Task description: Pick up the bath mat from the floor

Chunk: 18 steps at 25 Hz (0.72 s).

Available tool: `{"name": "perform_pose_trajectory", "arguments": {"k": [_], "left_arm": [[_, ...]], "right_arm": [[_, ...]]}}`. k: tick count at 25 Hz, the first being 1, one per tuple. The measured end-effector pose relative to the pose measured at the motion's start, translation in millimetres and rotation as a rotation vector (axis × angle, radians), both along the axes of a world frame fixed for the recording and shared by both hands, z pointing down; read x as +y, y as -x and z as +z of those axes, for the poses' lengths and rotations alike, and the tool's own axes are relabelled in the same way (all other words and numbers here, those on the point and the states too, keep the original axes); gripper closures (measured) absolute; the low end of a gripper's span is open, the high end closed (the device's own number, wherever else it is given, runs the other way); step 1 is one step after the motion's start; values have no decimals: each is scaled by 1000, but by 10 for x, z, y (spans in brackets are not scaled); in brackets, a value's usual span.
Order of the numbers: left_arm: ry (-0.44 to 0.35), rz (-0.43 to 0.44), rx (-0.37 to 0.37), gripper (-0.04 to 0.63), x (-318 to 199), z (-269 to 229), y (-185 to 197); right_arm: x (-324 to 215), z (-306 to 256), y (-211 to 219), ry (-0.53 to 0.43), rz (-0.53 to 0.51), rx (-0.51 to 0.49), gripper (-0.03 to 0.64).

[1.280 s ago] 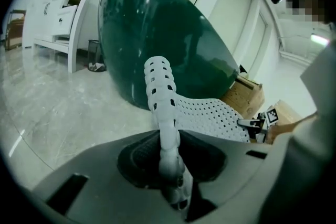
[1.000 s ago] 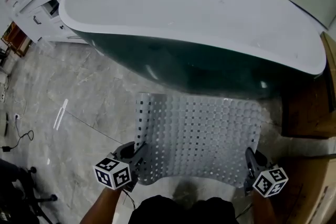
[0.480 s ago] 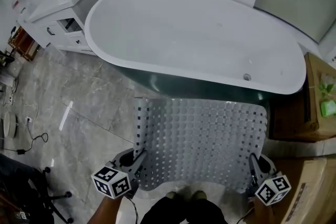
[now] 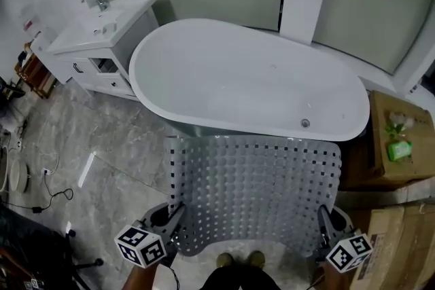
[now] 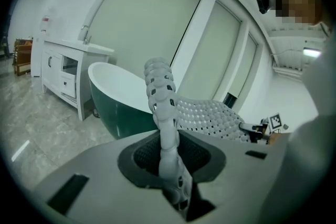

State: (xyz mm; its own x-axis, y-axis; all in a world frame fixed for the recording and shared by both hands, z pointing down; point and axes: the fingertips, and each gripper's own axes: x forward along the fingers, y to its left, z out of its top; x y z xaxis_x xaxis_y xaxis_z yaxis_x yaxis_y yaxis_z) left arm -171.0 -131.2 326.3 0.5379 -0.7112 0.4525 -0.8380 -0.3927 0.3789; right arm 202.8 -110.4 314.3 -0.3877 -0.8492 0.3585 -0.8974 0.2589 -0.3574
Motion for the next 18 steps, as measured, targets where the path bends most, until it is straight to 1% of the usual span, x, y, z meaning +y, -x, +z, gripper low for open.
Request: {"name": "perform_pose_trajectory", "arguments": {"k": [6,12,18], "left_arm": [[-38,-10,12,515,133,-547,33],[-77,-11,9,515,301,-1096,62],[-144,-15,-1,515,405,-1704,142]], "right_arm": [[129,-589,9,-57,3,-15,569],[291,-1167,35,-107,-25,-41,571],[458,-1693,-17,-178,-29,-73,571]]}}
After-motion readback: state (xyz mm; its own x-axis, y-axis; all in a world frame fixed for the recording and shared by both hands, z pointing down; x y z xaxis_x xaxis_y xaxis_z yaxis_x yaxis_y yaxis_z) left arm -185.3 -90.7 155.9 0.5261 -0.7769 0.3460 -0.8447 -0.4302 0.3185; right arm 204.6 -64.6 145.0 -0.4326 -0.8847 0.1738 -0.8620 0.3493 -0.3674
